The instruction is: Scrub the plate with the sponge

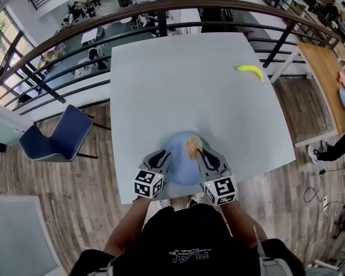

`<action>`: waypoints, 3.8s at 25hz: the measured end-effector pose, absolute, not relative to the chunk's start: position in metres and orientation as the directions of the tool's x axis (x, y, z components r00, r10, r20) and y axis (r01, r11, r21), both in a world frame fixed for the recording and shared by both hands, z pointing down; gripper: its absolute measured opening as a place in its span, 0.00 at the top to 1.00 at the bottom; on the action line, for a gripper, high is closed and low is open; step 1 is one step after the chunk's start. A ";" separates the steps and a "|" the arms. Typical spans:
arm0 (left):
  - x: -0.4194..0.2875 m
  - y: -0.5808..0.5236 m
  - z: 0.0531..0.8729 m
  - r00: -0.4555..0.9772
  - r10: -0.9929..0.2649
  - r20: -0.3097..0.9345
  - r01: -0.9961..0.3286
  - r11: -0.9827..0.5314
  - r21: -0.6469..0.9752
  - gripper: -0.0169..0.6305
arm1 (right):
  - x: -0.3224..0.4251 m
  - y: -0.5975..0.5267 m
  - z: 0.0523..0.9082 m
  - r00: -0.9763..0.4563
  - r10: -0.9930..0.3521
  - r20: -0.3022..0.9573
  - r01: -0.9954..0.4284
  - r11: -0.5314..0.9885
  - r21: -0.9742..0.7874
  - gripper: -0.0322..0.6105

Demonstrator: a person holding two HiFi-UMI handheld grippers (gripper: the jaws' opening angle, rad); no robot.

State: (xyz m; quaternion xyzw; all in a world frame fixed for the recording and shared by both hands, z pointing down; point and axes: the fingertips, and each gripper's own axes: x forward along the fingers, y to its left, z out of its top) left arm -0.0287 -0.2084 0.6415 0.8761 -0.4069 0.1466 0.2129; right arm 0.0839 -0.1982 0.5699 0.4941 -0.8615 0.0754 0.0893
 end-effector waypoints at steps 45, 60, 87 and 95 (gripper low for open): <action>-0.056 -0.194 0.784 0.625 -0.421 0.658 -0.737 -0.039 0.675 0.93 | 0.080 -0.196 0.645 -0.545 -0.760 0.354 -0.834 0.536 -0.132 0.89; -0.058 -0.215 0.727 0.625 -0.552 0.552 -0.720 -0.135 0.680 0.93 | 0.079 -0.193 0.642 -0.514 -0.769 0.379 -0.848 0.521 -0.094 0.89; -0.036 -0.243 0.569 0.619 -0.704 0.347 -0.764 -0.439 0.472 0.92 | 0.014 -0.210 0.573 -0.478 -0.765 0.432 -0.769 0.602 0.216 0.89; -0.032 -0.239 0.556 0.646 -0.705 0.293 -0.739 -0.482 0.470 0.92 | 0.016 -0.215 0.551 -0.470 -0.802 0.369 -0.794 0.567 0.219 0.89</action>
